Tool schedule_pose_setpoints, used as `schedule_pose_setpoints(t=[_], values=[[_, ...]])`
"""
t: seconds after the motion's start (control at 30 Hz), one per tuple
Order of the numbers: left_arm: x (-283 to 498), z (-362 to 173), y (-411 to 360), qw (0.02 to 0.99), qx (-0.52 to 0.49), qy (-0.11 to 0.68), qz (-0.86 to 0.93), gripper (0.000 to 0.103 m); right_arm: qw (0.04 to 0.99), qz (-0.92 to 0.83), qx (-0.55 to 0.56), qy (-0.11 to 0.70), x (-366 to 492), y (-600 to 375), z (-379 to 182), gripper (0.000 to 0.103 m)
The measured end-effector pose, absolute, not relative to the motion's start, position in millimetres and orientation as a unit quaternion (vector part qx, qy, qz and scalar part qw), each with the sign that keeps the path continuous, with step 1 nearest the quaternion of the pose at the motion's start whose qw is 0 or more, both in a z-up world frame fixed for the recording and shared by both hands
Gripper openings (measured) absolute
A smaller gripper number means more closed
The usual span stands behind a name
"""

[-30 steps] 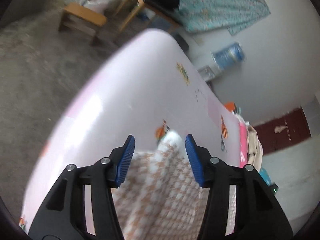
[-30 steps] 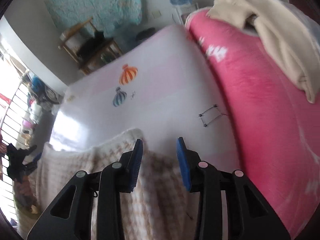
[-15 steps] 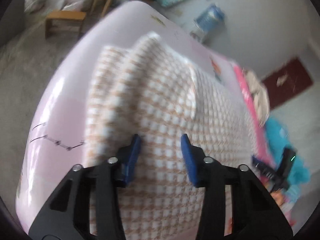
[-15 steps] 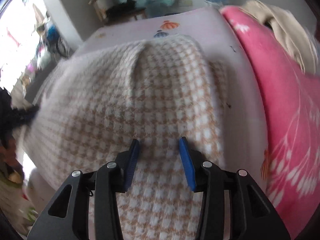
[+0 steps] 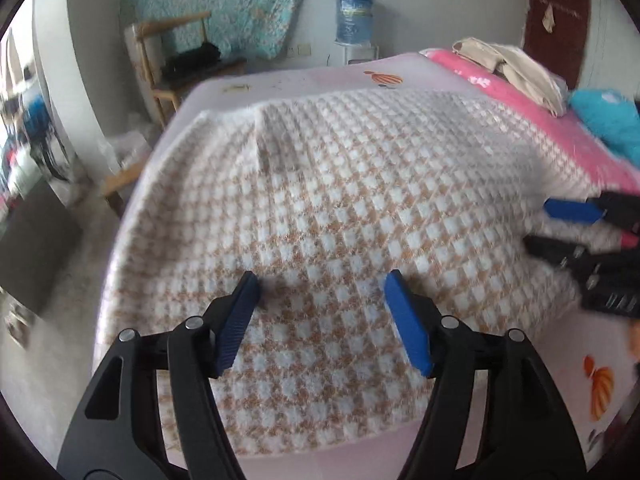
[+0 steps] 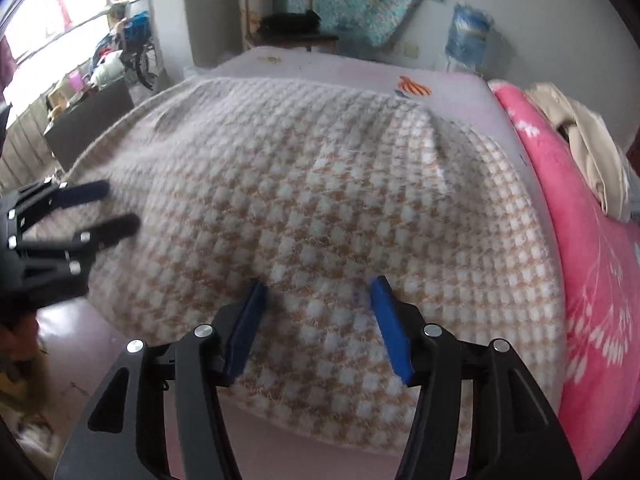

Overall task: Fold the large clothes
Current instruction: 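Open both tools and smooth the folded coat flat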

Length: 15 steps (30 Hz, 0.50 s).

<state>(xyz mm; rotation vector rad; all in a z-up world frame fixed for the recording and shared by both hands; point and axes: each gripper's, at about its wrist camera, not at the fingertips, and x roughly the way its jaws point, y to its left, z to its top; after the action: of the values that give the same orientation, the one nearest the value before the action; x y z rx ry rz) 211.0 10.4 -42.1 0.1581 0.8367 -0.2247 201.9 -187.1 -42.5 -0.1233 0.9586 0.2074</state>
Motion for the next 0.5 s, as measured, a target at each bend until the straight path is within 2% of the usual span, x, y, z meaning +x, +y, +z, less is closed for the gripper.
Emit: schedule_pose_setpoints(t=[0.07,0.13,0.27,0.4,0.5], values=[[199.5,-28.6,12.9,0.908,0.06,0.394,-0.127,0.062,0.887,0.105,-0.049,0.446,192.7,-186.9,-25.9,0.054],[193.4,-27.7,12.4,0.909,0.046,0.388,-0.147,0.066,0.893,0.128,-0.06,0.427,180.0,-171.0,-20.2,0.054],[194.5,-58.8,-4.6,0.902,0.063,0.408,-0.126,0.068,0.887,0.115,-0.132,0.428,176.6,-136.4,-58.1,0.056],[178.4,-43.5,9.1,0.903,0.039,0.409,-0.125,0.068,0.89,0.11,-0.111,0.428,162.8,-146.5,-41.8,0.057],[165.5,-47.4,39.3,0.909,0.016,0.404,-0.102,0.075,0.894,0.094,-0.109,0.424,151.9,-160.9,-41.8,0.064]])
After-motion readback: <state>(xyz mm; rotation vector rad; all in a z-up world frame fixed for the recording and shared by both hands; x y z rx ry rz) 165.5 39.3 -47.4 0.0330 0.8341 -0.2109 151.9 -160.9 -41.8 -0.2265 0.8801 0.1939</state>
